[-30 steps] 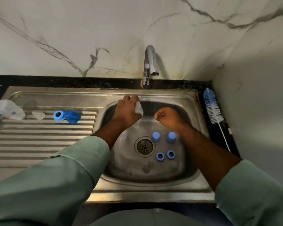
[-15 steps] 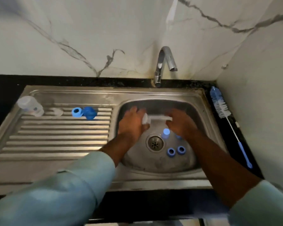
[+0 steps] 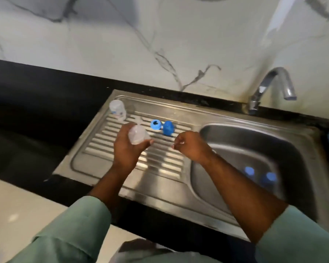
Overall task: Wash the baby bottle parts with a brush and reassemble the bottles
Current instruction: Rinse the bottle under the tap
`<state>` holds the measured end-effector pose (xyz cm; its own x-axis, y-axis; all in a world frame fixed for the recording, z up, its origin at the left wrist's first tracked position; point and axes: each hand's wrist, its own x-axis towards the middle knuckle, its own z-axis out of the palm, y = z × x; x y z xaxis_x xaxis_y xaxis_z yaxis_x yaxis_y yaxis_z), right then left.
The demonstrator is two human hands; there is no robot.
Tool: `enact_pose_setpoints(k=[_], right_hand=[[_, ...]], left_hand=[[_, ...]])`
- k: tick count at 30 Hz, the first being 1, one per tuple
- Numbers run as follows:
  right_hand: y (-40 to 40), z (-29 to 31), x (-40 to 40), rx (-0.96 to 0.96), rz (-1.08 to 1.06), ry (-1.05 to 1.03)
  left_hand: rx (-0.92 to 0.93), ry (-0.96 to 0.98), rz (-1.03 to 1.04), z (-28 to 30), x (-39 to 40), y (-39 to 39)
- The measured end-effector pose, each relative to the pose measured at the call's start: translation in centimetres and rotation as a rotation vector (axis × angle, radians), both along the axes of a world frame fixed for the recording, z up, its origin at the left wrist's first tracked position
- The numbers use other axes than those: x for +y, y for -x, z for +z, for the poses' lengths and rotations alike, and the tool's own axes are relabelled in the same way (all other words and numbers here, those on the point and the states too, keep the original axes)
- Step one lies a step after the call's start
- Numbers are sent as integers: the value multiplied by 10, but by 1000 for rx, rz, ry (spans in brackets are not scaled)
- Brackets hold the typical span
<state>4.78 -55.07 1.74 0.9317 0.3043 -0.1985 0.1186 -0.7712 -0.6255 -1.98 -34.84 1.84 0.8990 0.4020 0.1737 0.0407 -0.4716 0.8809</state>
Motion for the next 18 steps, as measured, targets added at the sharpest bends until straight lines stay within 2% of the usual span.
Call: enact_pose_setpoints(k=[7, 10, 14, 18], right_hand=[[-22, -13, 129, -21, 138, -58], [-31, -18, 170, -28, 96, -61], [-40, -34, 207, 19, 32, -69], [-47, -50, 225, 47, -43, -36]], left_hand=[[48, 84, 51, 1, 125, -23], [111, 101, 14, -13, 157, -45], [99, 123, -86, -31, 184, -69], [104, 239, -194, -45, 199, -79]])
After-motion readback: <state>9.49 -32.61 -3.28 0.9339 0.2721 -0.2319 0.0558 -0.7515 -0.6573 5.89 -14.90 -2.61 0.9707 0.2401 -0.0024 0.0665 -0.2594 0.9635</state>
